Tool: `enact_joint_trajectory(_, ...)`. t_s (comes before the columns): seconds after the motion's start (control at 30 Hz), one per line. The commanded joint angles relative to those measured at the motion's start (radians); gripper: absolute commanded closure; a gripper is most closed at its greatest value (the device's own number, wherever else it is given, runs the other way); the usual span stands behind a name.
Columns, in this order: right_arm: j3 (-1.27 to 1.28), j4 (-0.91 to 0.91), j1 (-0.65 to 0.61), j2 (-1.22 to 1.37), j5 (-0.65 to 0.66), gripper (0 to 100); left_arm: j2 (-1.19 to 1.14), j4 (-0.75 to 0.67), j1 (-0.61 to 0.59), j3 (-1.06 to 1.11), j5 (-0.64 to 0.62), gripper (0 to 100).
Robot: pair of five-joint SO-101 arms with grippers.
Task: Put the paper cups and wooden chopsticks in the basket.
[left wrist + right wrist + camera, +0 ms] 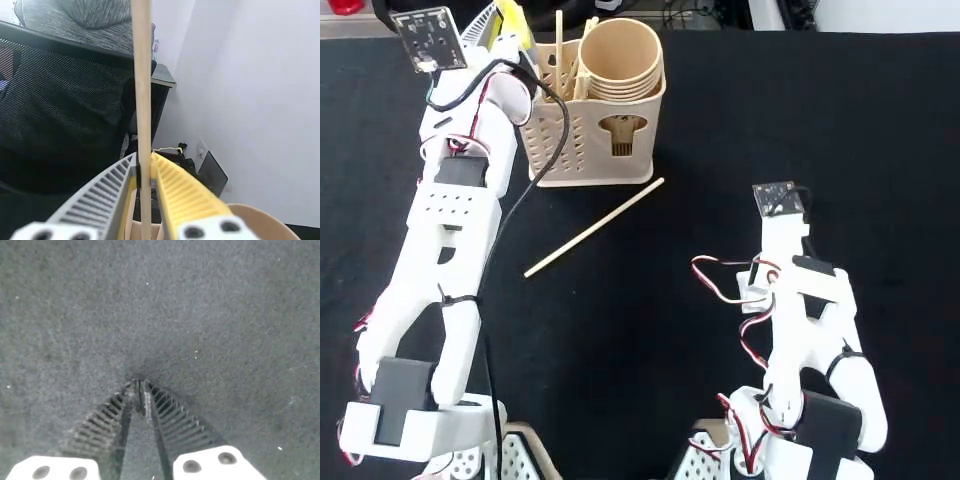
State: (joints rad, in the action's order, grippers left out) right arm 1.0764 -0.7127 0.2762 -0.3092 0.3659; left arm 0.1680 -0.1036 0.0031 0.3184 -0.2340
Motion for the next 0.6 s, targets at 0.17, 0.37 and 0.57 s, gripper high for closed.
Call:
enact_joint_trajectory(0.17, -0.042, 0.003, -0.017, 0.001, 0.002, 98.5, -0.054, -0.014, 0.024, -0.050, -0.006, 97)
enact_joint_trajectory(0.37, -0.041, 0.002, -0.018, 0.001, 0.028, 98.5, -0.224, -0.017, -0.002, -0.079, -0.006, 97)
enact_joint_trajectory(0.57, -0.041, 0.003, -0.018, 0.002, 0.028, 98.5, -0.226, -0.005, 0.018, -0.051, -0.006, 91)
